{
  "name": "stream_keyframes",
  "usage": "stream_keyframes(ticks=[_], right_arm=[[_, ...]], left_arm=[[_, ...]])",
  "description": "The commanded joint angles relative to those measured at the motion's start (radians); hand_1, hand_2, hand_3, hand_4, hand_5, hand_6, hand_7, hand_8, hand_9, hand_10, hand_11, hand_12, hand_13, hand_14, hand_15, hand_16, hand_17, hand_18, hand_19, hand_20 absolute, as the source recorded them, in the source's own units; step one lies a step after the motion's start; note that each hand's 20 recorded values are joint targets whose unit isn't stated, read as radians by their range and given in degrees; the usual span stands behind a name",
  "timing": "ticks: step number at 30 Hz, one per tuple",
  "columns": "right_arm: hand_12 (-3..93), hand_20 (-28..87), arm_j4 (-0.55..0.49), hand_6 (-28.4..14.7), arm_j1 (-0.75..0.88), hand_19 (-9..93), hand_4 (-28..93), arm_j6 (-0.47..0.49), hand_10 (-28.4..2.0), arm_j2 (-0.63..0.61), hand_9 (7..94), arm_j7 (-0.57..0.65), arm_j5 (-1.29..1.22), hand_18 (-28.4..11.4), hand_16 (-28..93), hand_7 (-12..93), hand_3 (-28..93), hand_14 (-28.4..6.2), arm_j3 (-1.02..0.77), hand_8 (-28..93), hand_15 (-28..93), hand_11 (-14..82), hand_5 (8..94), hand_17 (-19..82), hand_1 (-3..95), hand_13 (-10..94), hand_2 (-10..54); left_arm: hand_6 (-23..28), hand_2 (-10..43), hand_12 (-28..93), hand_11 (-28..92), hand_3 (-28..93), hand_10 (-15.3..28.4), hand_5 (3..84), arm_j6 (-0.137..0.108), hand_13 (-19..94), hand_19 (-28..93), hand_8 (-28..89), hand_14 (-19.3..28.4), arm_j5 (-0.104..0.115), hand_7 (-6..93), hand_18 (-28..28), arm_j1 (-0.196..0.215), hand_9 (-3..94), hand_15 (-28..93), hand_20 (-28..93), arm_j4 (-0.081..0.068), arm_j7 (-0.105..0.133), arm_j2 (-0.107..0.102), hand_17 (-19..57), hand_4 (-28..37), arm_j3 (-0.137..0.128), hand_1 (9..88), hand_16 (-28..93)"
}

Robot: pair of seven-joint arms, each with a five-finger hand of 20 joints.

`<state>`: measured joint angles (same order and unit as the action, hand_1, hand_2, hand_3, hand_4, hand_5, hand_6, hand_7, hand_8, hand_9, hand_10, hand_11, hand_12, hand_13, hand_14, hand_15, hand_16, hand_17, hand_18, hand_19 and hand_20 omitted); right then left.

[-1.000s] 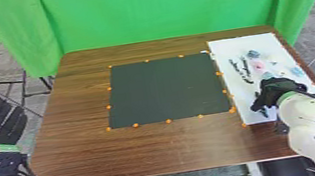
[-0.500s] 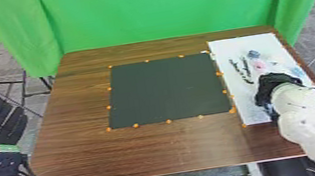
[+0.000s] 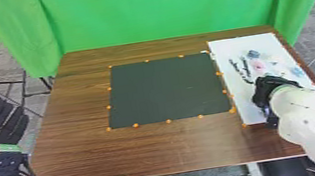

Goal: Arrange flowers

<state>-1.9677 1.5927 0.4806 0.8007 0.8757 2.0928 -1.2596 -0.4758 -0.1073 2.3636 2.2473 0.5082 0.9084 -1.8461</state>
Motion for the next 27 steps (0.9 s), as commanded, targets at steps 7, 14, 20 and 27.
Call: stream_keyframes(ticks=[7, 14, 20, 27], right_arm=[[57.5, 30, -0.147, -2.9, 0.056, 93, -6, -0.286, -4.7, -0.038, 92.1, -0.094, 0.093, -22.0, 38, 44, 77, -6.9, -0.005, 27, 51, 26.1, 78.0, 60, 46.3, 90, -9.5], [58.4, 31, -0.065, -3.0, -0.239, 93, -6, -0.267, -4.9, 0.118, 92.2, -0.088, -0.05, -21.9, 40, 44, 78, -6.8, 0.209, 28, 50, 26.1, 78.1, 60, 45.7, 90, -9.5], [58.7, 31, 0.055, -3.3, -0.458, 93, -6, -0.219, -5.2, 0.266, 91.8, -0.075, -0.143, -22.0, 40, 44, 77, -7.2, 0.399, 29, 51, 26.5, 78.1, 59, 46.1, 90, -9.5], [58.9, 32, 0.2, -3.3, -0.605, 93, -6, -0.193, -5.5, 0.378, 91.4, -0.064, -0.242, -22.6, 41, 44, 77, -7.7, 0.552, 29, 51, 26.8, 77.9, 58, 46.2, 89, -9.5]], left_arm=[[8.1, 12.0, 9, 28, 72, 15.2, 46.9, 0.003, 31, 43, -12, 17.4, 0.002, 20.2, 15.7, 0.014, 42.0, 54, 14, 0.004, 0.002, 0.003, -4.0, -28.3, -0.002, 25.4, -10], [8.1, 12.0, 9, 28, 72, 15.3, 46.8, -0.005, 31, 43, -12, 17.3, 0.015, 20.3, 15.7, 0.022, 41.9, 54, 14, 0.005, 0.007, -0.003, -4.0, -28.3, -0.007, 25.5, -10], [8.0, 11.9, 9, 28, 72, 15.2, 46.8, -0.013, 31, 43, -12, 17.3, 0.016, 20.4, 15.7, 0.0, 41.9, 54, 14, -0.005, 0.002, -0.014, -4.0, -28.3, 0.011, 25.5, -10], [8.1, 12.0, 9, 28, 72, 15.4, 46.9, -0.004, 31, 43, -12, 17.2, 0.005, 20.3, 15.7, -0.024, 41.8, 54, 14, -0.014, -0.002, -0.031, -4.0, -28.3, 0.017, 25.5, -10]])
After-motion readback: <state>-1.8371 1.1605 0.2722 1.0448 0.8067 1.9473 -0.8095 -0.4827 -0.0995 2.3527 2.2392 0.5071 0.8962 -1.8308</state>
